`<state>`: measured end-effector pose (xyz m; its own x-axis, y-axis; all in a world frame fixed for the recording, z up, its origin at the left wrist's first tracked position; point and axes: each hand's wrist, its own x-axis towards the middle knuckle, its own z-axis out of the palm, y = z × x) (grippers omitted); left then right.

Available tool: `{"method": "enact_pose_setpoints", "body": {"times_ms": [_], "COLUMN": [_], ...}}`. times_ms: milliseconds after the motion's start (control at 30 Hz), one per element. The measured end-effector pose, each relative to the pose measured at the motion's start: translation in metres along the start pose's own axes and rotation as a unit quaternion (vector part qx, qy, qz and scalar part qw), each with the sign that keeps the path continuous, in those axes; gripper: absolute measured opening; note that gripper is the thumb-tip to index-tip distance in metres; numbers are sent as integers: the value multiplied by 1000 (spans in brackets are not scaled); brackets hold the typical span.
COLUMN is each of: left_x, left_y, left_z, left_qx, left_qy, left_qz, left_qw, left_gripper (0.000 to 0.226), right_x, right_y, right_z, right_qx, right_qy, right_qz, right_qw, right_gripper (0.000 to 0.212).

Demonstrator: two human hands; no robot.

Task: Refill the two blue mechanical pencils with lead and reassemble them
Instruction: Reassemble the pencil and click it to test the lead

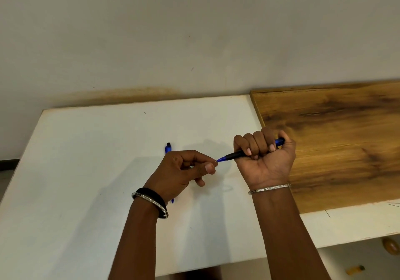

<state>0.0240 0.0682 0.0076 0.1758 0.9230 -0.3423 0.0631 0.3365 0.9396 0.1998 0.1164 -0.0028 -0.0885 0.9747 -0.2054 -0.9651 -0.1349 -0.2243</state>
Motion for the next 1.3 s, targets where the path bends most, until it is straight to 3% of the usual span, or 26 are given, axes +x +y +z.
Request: {"method": "enact_pose_setpoints", "body": {"times_ms": [133,533,1300], "left_x": [-1,2,9], "left_y": [0,-1,-6], "left_z": [-1,2,4], "left_qx": [-1,-3,26], "left_qy": [-6,-5,41], "left_qz": [7,21,19], "left_qw": [1000,1000,999], "left_gripper": [23,12,15], "right_x": [0,0,3], "right_y": [0,-2,-11], "right_z": [0,0,-5], "right_qx": [1,4,-17], "right_qy": [-2,0,-19], "right_qz": [-3,-5,-7], "right_qw": [1000,1000,1000], "right_gripper": [48,47,50]}}
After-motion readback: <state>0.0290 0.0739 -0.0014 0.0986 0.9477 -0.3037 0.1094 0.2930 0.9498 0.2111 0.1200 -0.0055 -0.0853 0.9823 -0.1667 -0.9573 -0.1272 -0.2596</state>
